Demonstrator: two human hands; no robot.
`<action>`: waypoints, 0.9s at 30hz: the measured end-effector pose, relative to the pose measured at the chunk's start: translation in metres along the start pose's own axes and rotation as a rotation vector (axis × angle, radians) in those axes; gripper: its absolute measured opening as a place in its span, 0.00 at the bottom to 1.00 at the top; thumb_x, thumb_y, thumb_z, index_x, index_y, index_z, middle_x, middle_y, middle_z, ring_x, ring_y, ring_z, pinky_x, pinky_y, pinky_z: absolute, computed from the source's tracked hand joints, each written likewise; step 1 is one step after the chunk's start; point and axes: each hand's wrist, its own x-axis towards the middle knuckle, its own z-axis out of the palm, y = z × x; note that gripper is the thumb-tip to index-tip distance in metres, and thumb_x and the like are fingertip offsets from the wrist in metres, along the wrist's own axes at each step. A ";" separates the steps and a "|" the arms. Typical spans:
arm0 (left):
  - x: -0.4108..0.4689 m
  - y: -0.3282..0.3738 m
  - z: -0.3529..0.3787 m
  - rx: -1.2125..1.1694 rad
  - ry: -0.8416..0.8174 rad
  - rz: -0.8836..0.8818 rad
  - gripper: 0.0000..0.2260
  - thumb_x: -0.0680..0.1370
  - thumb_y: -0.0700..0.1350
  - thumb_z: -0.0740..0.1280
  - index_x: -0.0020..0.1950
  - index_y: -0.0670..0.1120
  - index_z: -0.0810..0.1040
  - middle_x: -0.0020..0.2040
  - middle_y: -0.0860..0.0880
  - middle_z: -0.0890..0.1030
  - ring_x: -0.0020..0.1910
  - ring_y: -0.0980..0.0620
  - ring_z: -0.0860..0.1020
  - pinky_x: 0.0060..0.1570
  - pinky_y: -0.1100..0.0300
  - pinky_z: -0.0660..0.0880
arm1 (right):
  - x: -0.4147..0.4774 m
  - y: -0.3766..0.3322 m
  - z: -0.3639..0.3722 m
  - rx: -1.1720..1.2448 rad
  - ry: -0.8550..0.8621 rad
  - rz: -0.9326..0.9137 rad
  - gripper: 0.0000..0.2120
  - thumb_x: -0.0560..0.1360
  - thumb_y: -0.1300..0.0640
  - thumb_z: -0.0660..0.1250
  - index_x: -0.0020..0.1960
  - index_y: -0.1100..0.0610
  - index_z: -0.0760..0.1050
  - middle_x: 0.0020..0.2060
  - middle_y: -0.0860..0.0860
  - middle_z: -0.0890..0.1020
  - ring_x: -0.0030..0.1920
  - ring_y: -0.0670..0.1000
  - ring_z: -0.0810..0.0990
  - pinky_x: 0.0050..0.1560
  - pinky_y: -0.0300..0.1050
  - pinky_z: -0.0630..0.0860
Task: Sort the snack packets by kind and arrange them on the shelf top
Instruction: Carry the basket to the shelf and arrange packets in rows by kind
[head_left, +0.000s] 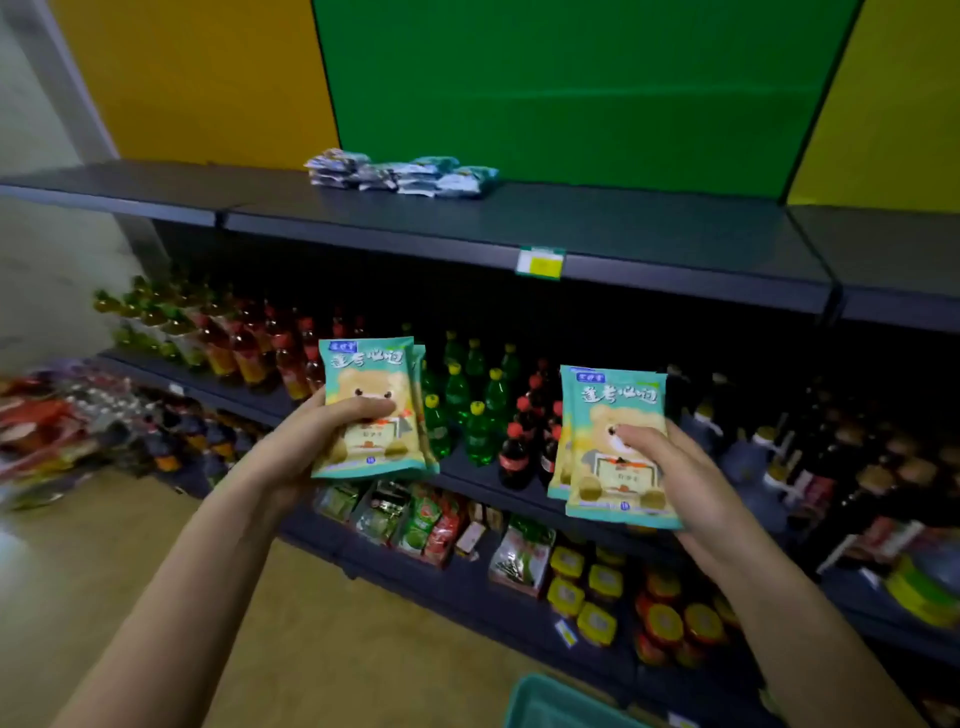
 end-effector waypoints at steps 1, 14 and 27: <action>0.000 0.007 -0.010 -0.015 -0.002 0.001 0.26 0.57 0.49 0.78 0.50 0.42 0.75 0.34 0.49 0.84 0.29 0.54 0.82 0.26 0.65 0.76 | 0.002 -0.008 0.013 -0.001 -0.016 -0.008 0.10 0.76 0.56 0.63 0.57 0.50 0.75 0.49 0.49 0.83 0.48 0.52 0.82 0.45 0.47 0.76; 0.092 0.121 -0.134 -0.001 -0.067 0.047 0.05 0.74 0.43 0.67 0.40 0.43 0.78 0.29 0.49 0.82 0.24 0.54 0.79 0.27 0.66 0.76 | 0.087 -0.092 0.169 -0.020 0.008 -0.145 0.06 0.75 0.57 0.64 0.49 0.53 0.78 0.38 0.48 0.86 0.38 0.47 0.84 0.52 0.50 0.76; 0.262 0.204 -0.066 -0.006 -0.320 0.061 0.07 0.77 0.43 0.62 0.39 0.43 0.75 0.26 0.49 0.82 0.23 0.55 0.79 0.26 0.65 0.77 | 0.231 -0.164 0.163 -0.071 0.187 -0.193 0.04 0.75 0.57 0.63 0.46 0.56 0.75 0.26 0.47 0.83 0.26 0.44 0.81 0.31 0.36 0.77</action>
